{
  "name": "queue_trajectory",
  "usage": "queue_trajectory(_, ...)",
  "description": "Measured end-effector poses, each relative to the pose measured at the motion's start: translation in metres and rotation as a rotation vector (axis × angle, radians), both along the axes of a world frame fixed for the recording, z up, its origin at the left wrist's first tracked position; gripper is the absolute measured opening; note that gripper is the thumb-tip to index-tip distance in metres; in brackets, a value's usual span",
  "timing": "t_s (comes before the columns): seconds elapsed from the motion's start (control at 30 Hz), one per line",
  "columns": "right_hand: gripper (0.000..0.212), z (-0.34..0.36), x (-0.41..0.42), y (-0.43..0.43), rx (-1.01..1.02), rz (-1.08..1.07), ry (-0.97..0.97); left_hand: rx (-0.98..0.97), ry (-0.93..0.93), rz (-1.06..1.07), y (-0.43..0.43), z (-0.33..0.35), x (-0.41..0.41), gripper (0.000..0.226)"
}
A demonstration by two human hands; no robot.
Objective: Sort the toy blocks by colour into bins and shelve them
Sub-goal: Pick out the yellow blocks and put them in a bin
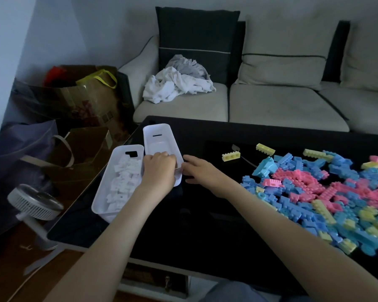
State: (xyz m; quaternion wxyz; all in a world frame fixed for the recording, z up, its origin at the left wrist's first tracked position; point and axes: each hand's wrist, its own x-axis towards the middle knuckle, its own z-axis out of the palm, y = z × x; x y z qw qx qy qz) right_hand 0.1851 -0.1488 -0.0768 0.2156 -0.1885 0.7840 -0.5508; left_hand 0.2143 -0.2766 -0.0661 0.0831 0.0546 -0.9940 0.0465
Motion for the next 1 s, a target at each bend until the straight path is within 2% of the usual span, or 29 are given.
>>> queue_trajectory(0.13, 0.033, 0.004, 0.001, 0.004, -0.130, -0.006, -0.185, 0.043, 0.080, 0.029, 0.003, 0.000, 0.002, 0.023)
queue_trajectory(0.23, 0.031, 0.009, 0.003, 0.007, -0.255, -0.101, -0.289, 0.036, 0.139, 0.051, 0.003, -0.002, 0.005, 0.023)
queue_trajectory(0.47, 0.029, 0.008, 0.007, 0.002, -0.278, -0.075, -0.304, 0.086, 0.149, 0.051, 0.002, 0.001, 0.006, 0.023)
queue_trajectory(0.6, 0.036, -0.001, 0.010, -0.005, -0.289, -0.038, -0.279, 0.102, 0.143, 0.046, -0.004, 0.002, 0.009, 0.022)
queue_trajectory(0.7, 0.030, -0.004, 0.011, -0.005, -0.284, -0.053, -0.208, 0.082, 0.122, -0.003, -0.006, 0.005, 0.010, 0.019)
queue_trajectory(0.83, 0.057, -0.005, 0.011, -0.004, -0.264, -0.168, -0.107, 0.247, 0.003, -0.074, 0.000, 0.006, 0.014, 0.013)
queue_trajectory(0.9, 0.054, -0.004, 0.013, -0.001, -0.237, -0.196, -0.065, 0.274, 0.000, -0.098, 0.006, 0.005, 0.014, 0.013)
queue_trajectory(0.97, 0.040, -0.001, 0.015, 0.003, -0.235, -0.179, -0.025, 0.307, 0.059, -0.100, 0.011, 0.004, 0.010, 0.012)
queue_trajectory(1.0, 0.040, 0.000, 0.016, 0.006, -0.243, -0.171, 0.004, 0.339, 0.094, -0.097, 0.014, 0.004, 0.007, 0.013)
